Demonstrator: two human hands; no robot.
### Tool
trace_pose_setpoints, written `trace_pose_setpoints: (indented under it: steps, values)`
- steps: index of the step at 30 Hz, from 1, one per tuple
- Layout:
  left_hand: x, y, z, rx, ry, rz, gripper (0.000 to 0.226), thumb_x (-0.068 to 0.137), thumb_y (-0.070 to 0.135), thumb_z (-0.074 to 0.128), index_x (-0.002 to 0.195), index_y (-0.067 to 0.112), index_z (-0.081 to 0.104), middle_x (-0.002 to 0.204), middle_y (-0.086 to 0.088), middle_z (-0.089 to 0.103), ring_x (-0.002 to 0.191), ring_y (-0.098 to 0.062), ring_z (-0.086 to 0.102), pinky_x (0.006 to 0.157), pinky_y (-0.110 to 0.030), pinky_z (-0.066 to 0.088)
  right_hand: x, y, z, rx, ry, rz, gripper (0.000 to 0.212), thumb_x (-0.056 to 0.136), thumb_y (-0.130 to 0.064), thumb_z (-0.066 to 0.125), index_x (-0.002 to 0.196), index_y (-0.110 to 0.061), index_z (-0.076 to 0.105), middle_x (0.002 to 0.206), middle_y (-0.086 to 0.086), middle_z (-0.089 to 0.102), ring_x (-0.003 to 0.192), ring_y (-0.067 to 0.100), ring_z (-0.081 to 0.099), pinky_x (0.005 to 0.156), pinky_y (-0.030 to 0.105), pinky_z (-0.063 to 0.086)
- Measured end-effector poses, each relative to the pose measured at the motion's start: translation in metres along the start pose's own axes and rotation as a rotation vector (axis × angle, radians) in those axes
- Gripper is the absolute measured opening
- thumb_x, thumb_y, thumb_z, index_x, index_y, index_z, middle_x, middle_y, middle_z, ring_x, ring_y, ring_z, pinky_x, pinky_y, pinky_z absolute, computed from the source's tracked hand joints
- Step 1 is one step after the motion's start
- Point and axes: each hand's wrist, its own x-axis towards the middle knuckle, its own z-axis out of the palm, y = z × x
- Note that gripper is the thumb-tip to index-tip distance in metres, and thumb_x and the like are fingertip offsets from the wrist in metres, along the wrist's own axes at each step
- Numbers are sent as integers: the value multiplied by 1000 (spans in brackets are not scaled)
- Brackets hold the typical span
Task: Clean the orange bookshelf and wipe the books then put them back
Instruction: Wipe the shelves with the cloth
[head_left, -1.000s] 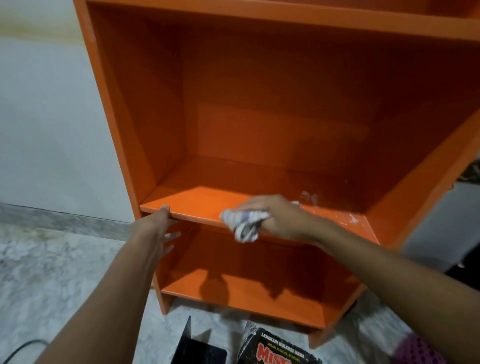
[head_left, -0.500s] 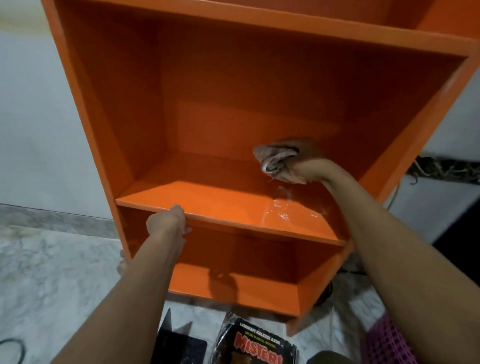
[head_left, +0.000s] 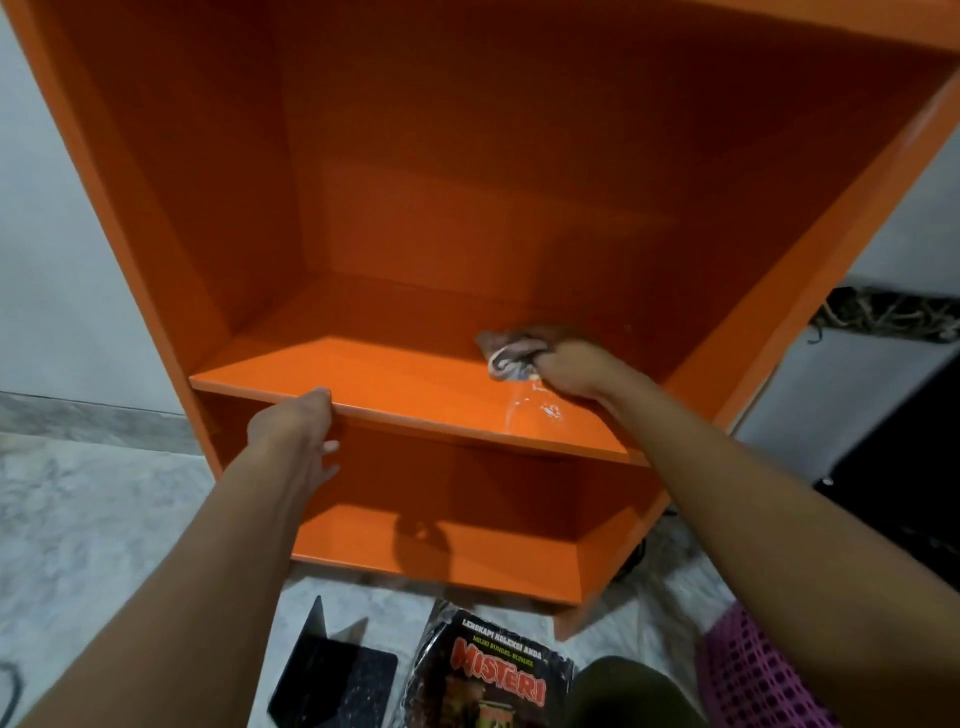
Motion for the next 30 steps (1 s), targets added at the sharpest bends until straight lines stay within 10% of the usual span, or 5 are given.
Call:
trace_pose_setpoints:
  steps: [7,13,17,30]
  values:
    - [-5,0,-5,12,-18,29,45,96,37,57,134,15,49,127,-1,61,95,-22,59,78,-45,50,-126,-47,48,54,-269,-435,56,76,12,66,126,-13,65,128,3,61,120,8,52,101,24,43]
    - [-12,-3,-4,0,-59,23,44,96,34,56,135,15,50,130,0,61,108,-24,62,91,-49,49,-120,-38,-19,213,214,-430,27,78,14,70,104,9,67,102,8,65,96,12,61,86,20,45]
    - [-25,-9,11,-7,-109,4,41,98,31,52,135,14,49,135,-1,58,112,-25,61,83,-47,48,-65,-21,-62,168,482,-36,23,87,6,55,107,4,67,92,7,65,80,6,55,59,4,38]
    - [-27,-24,32,-2,-105,13,37,101,32,52,130,9,53,138,-5,56,109,-25,61,82,-44,48,31,63,-25,-189,374,367,31,100,-20,48,126,-14,64,132,11,60,117,29,56,90,26,42]
